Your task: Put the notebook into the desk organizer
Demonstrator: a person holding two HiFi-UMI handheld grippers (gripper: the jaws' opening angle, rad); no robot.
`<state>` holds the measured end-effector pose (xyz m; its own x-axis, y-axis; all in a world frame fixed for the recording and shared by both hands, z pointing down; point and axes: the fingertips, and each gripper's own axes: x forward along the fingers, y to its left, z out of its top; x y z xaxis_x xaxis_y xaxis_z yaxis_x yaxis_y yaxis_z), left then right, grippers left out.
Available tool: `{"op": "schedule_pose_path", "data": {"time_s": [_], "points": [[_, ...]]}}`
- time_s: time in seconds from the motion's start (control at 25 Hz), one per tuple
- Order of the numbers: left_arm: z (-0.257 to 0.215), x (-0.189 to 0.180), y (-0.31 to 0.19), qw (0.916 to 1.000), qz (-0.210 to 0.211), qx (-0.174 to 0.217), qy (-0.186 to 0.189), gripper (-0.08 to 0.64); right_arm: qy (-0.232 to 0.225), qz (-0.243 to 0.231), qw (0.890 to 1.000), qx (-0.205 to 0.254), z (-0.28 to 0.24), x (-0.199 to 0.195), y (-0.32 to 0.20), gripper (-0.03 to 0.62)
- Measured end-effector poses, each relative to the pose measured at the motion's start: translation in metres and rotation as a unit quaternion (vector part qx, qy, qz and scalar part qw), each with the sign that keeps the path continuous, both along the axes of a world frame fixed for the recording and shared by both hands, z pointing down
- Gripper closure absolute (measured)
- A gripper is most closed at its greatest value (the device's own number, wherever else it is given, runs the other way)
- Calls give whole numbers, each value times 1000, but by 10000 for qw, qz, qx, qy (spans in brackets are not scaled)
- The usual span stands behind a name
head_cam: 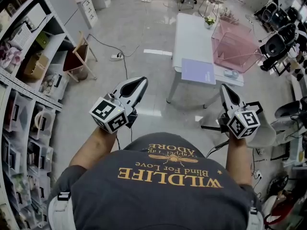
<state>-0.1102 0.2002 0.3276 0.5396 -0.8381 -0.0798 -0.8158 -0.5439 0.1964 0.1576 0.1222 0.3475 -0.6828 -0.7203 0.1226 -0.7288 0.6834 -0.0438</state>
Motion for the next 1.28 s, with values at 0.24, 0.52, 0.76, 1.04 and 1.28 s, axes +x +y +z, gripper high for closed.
{"op": "schedule_pose_path", "data": {"time_s": [0.24,0.52,0.76,1.04,1.28], "points": [[1,1,-2,10000,-8,-14,-12,558,-164,107,9997,117,-4,4,-3,592],[0,10,-8,10000,-29,-28,-72,558,-347,-71,9993,112,-7,8,-12,265],[-10,24,-10,9997,-187,56,-123,558,-245,-150,9995,162,-8,21,-20,233],[-12,57,-13,9986,-511,-12,-119,558,-280,-395,9985,243,-10,55,-35,233],[-18,85,-19,9977,-621,-10,-288,558,-407,-536,9975,211,-2,81,-54,233]]}}
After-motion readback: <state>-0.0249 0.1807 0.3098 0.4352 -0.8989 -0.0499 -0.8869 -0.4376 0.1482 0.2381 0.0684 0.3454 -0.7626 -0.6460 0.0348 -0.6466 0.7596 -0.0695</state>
